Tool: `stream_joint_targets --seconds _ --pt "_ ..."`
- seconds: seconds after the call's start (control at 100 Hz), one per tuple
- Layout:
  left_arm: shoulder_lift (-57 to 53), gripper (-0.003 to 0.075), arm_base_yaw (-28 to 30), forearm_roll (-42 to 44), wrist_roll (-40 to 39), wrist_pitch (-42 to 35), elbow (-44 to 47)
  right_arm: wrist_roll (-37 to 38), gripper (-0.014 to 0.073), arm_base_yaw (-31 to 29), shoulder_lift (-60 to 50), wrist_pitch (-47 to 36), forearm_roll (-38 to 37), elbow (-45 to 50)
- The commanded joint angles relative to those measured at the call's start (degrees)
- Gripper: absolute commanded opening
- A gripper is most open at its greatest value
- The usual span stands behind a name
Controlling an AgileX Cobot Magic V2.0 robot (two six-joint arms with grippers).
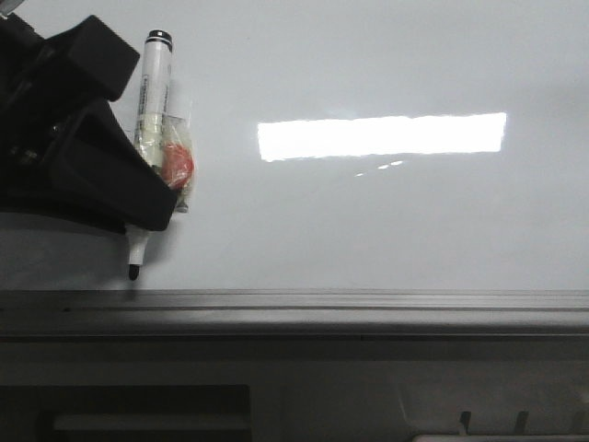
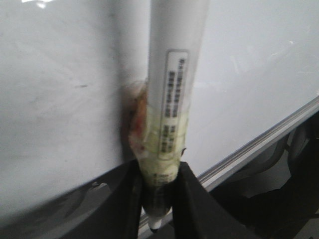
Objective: Write number 3 on whiteboard
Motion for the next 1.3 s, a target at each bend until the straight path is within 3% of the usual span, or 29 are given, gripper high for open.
stream_joint_targets --seconds 0.0,0.14,0.27,0.41,0.55,0.72,0.97,1.29 --pt "-1.67 -0.0021 -0.17 -0.63 1.62 -1.91 -2.71 -2.39 0.0461 2.00 1.12 -2.32 0.47 -4.84" --pt "-4.10 -0.0021 -0.20 -0.04 14.66 10.75 -8.71 -13.93 0.0461 8.80 4.48 1.16 7.52 -13.09" --pt "-6.15 -0.0021 -2.05 3.82 31.45 24.15 -15.96 -28.40 0.0461 16.90 13.60 12.38 14.61 -23.06" --pt "-8.41 -0.0021 -5.07 13.70 43.08 27.23 -20.12 -34.93 0.0461 26.17 24.80 22.89 15.10 -32.84" --pt "-9.78 -0.0021 -5.51 21.69 43.61 26.41 -20.50 -37.54 0.0461 33.66 32.06 24.68 14.97 -38.01" --pt "-10.69 -0.0021 -5.51 22.51 43.61 26.93 -20.50 -39.76 0.0461 39.04 36.75 19.89 14.88 -38.64" --pt "-10.69 -0.0021 -5.51 22.22 43.61 27.15 -20.50 -40.22 0.0463 40.57 39.67 13.35 16.42 -38.64" --pt "-10.69 -0.0021 -5.51 21.82 43.61 27.15 -20.50 -40.22 0.0462 40.67 41.06 13.44 20.82 -38.64"
